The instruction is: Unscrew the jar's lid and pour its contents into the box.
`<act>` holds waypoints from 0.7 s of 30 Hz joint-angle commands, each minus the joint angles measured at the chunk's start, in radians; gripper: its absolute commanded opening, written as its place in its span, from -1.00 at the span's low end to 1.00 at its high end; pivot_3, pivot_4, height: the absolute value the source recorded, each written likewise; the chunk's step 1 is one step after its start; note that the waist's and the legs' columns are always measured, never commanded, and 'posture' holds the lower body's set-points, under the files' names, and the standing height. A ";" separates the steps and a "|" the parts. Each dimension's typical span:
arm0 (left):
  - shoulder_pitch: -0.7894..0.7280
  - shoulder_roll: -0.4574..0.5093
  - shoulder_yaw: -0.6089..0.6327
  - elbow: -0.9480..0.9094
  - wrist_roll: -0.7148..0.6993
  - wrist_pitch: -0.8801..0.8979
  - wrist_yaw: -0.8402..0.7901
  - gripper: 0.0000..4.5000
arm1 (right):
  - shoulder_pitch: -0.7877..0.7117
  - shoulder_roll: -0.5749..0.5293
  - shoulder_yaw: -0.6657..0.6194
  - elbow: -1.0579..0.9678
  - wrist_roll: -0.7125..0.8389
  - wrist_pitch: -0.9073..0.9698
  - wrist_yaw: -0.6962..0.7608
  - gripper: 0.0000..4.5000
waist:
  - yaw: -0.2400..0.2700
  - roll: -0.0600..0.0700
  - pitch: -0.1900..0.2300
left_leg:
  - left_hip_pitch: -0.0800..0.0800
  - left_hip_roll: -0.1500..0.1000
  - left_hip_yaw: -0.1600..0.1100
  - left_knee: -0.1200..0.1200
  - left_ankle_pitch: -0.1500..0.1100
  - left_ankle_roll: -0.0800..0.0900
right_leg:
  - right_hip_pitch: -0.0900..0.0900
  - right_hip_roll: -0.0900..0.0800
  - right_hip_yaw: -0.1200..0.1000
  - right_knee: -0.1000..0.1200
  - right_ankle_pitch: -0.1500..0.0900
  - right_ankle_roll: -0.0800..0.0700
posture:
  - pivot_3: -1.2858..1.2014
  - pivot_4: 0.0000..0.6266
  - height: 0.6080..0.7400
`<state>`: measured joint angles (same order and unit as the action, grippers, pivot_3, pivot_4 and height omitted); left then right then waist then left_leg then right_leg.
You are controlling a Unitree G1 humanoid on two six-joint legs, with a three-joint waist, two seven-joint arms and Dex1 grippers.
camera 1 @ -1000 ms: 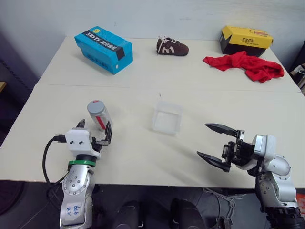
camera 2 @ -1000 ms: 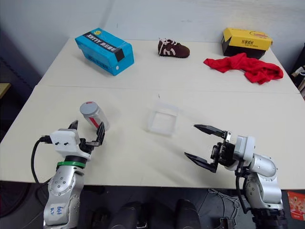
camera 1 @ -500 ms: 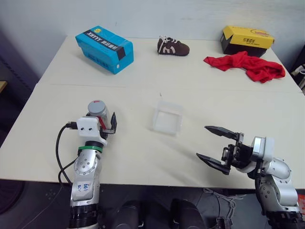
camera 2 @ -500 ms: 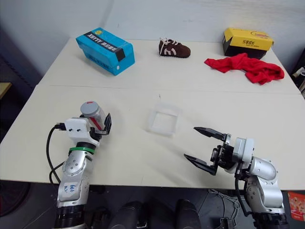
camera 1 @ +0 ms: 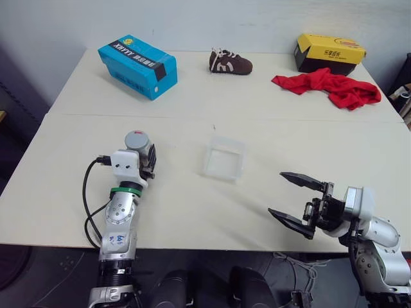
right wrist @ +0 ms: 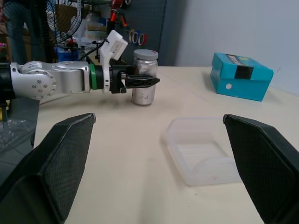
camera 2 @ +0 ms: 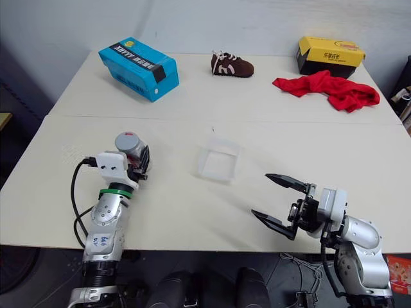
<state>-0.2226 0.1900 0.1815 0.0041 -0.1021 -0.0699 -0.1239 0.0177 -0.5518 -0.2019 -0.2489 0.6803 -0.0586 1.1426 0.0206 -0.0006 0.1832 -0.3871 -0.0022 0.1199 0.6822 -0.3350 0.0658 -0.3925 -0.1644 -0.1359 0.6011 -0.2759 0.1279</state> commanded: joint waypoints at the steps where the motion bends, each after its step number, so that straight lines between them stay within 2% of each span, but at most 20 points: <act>1: -0.020 0.090 0.010 -0.077 -0.207 0.006 -0.269 0.03 | -0.112 -0.062 0.014 -0.136 0.059 0.224 -0.178 1.00 | 0.000 0.000 0.000 | 0.000 0.000 0.000 0.000 0.000 0.000 | -0.001 -0.001 0.000 0.000 0.000 0.000 | 0.03 -0.52 1.00; 4: -0.063 0.236 -0.034 -0.133 -0.350 0.133 -0.531 0.03 | -0.326 -0.077 0.100 -0.224 0.148 0.484 -0.359 1.00 | -0.009 0.001 0.001 | -0.001 0.000 -0.002 0.001 -0.001 -0.008 | -0.002 -0.002 0.004 -0.001 -0.001 -0.001 | 0.03 -0.52 1.00; 8: -0.162 0.330 -0.111 -0.156 -0.377 0.226 -0.678 0.03 | -0.558 -0.056 0.197 -0.251 0.197 0.632 -0.393 1.00 | -0.004 0.002 0.001 | -0.002 0.001 -0.006 0.001 0.000 -0.011 | -0.002 -0.001 0.001 0.000 -0.002 -0.004 | 0.03 -0.52 1.00; 11: -0.222 0.326 -0.164 -0.176 -0.377 0.262 -0.719 0.03 | -0.696 -0.017 0.260 -0.224 0.171 0.712 -0.452 1.00 | -0.004 0.002 0.001 | -0.003 0.000 -0.007 0.001 0.004 -0.004 | -0.001 0.000 -0.001 0.003 -0.002 -0.004 | 0.03 -0.52 1.00; 14: -0.252 0.303 -0.199 -0.193 -0.377 0.292 -0.724 0.03 | -0.771 0.021 0.300 -0.198 0.139 0.743 -0.470 1.00 | -0.008 0.002 0.001 | -0.004 -0.002 -0.006 0.000 0.004 -0.003 | -0.001 0.006 -0.003 0.003 -0.002 -0.004 | 0.03 -0.52 1.00; 21: -0.276 0.245 -0.245 -0.213 -0.369 0.317 -0.719 0.03 | -0.799 0.073 0.370 -0.178 0.041 0.741 -0.465 1.00 | -0.009 0.002 0.001 | -0.005 -0.001 -0.005 0.000 0.004 -0.002 | -0.001 0.011 -0.006 0.001 -0.001 -0.003 | 0.03 -0.52 1.00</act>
<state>-0.4726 0.4395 -0.0601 -0.1586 -0.4643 0.2481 -0.8427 -0.7750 -0.4891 0.1660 -0.4109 0.7436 0.6988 0.6776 0.0116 0.0010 0.1845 -0.3921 -0.0027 0.1150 0.6826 -0.3315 0.0640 -0.3936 -0.1527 -0.1416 0.6025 -0.2770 0.1248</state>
